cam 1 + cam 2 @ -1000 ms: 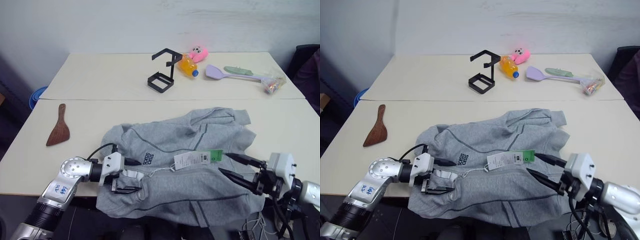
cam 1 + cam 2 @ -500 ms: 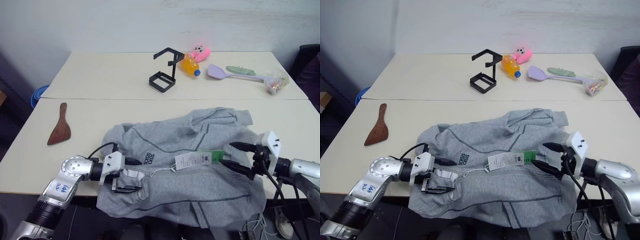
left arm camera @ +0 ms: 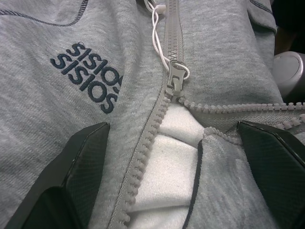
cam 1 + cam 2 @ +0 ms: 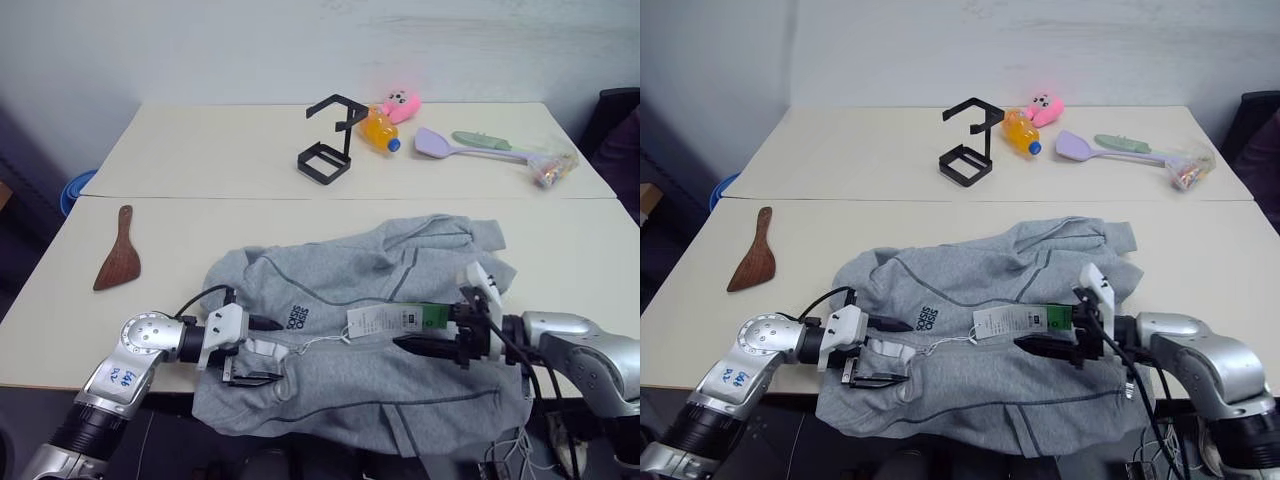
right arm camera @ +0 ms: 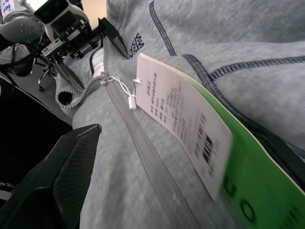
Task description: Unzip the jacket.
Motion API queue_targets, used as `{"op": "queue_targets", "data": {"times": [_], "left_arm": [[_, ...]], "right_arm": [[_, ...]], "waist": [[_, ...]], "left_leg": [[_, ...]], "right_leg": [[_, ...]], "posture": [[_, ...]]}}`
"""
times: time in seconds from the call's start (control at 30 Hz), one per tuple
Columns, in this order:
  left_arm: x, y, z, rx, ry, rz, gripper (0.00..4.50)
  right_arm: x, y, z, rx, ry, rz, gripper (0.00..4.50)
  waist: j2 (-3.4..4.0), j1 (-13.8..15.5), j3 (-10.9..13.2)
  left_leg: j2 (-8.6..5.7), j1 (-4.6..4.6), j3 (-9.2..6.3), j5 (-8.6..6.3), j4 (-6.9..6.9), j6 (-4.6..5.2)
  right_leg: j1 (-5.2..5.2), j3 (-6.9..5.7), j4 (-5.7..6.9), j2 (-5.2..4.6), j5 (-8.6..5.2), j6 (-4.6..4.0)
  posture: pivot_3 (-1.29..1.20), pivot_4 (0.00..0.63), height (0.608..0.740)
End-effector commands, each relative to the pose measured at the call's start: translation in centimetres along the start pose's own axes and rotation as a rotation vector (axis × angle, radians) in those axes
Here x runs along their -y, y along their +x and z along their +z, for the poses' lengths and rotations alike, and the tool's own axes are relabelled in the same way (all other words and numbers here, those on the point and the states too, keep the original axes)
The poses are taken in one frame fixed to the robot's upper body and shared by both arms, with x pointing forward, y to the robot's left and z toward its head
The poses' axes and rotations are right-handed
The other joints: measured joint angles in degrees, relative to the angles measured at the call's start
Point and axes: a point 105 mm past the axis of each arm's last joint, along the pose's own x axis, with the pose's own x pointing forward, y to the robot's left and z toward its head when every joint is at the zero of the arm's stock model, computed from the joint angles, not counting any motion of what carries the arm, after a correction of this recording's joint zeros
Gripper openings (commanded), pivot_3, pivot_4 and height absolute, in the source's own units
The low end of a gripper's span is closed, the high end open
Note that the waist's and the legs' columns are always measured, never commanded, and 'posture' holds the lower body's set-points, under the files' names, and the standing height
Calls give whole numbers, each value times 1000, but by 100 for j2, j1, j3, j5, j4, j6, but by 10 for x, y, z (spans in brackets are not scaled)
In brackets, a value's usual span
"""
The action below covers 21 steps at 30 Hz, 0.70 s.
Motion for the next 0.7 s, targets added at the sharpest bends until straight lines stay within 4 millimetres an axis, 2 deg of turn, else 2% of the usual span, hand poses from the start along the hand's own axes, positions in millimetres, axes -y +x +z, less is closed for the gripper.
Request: {"op": "queue_targets", "data": {"times": [0.03, 0.17, 0.27, 0.5, 0.6, 0.7], "left_arm": [[6, -3, -30, -98, -110, 17, 4500], [5, -1, -30, -95, -109, 16, 4500], [5, 1, -29, -92, -106, 14, 4500], [5, 1, -30, -91, -102, 19, 4500], [5, 2, -30, -90, -104, 24, 4500], [5, 2, -31, -89, -109, 28, 4500]], "right_arm": [[-10, 13, 6, 3, -14, 28, 4468], [-8, 20, 2, -19, -6, 8, 3634], [-11, 20, 1, -19, -21, 17, 2513], [-16, 9, 23, 147, -101, -50, 91], [-15, -2, 28, 191, -179, -124, 36], [-20, -22, 40, 276, -314, -201, 36]], "waist": [[2, -3, 0], [1, 1, 0], [2, 2, 1], [2, 17, 1], [2, 27, 1], [3, 27, 2]], "left_leg": [[0, 0, 0, 0, -1, -1], [0, -2, 0, 1, -6, -3], [-1, -2, 0, 1, -7, -3], [-2, -2, 0, 1, -10, -2], [-3, -3, -1, 0, -12, -2], [-4, -2, 0, 0, -19, -2]], "right_leg": [[-1, 0, 0, 0, 0, -1], [-3, -2, -1, 0, -1, -2], [-4, -2, -2, 0, -1, -2], [-2, -3, -5, -1, -1, -2], [-2, -4, -7, -2, -1, -2], [-2, -4, -11, -2, -1, -2]], "posture": [[0, 150, 740], [0, 150, 740], [0, 150, 740], [0, 150, 740], [0, 150, 740], [0, 150, 740]]}}
